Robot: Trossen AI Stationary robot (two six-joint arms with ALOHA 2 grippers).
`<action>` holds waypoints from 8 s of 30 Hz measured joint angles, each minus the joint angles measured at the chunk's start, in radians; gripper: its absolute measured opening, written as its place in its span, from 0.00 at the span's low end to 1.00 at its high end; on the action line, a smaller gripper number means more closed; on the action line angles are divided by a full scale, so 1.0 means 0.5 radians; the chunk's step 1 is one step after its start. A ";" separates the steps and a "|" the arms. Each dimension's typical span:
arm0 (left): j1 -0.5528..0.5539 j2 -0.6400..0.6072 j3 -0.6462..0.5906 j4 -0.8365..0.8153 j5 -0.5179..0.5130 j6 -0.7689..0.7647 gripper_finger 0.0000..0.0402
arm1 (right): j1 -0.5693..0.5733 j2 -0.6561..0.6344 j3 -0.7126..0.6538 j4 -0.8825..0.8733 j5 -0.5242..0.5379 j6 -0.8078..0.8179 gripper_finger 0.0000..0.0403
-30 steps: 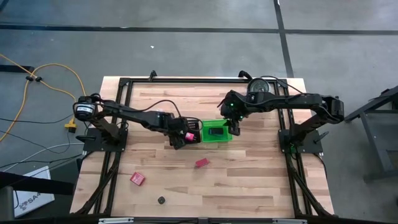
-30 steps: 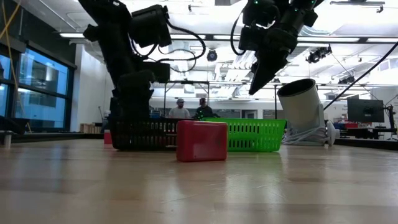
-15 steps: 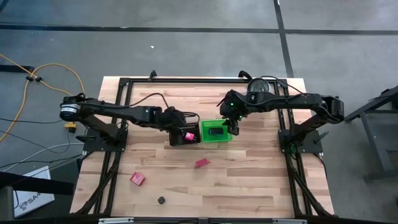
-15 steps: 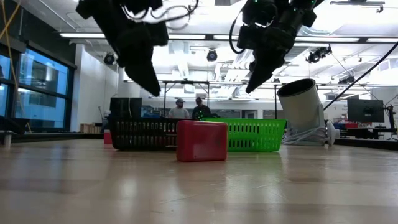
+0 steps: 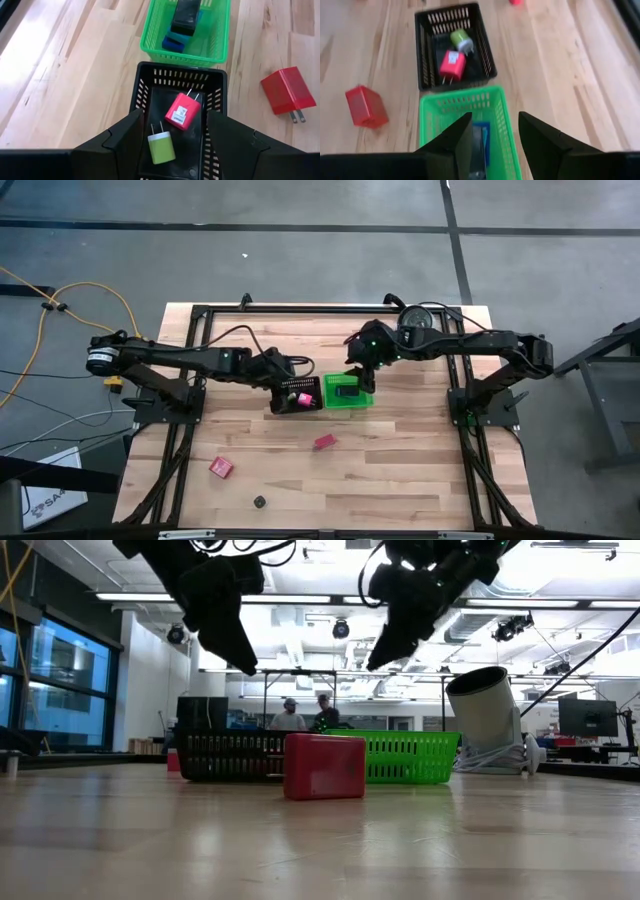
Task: Pick & Place Office items
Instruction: Put the pink charger adapter into the black bin
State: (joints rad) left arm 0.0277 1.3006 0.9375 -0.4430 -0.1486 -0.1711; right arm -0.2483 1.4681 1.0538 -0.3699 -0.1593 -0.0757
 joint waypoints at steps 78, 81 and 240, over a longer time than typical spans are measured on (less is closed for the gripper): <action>1.196 -0.079 -0.148 -0.865 0.503 0.693 0.54 | 0.000 0.000 0.000 0.285 0.000 0.001 0.36; 1.218 -0.037 -0.148 -0.834 0.503 0.694 0.57 | 0.000 0.000 0.000 0.285 0.000 0.000 0.36; 1.224 0.104 -0.179 -0.541 0.351 0.937 0.35 | 0.000 0.000 0.000 0.330 0.000 0.001 0.36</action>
State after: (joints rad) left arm 0.6395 1.3525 0.8482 -0.7136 0.0271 0.2975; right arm -0.2484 1.4681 1.0538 -0.2050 -0.1593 -0.0754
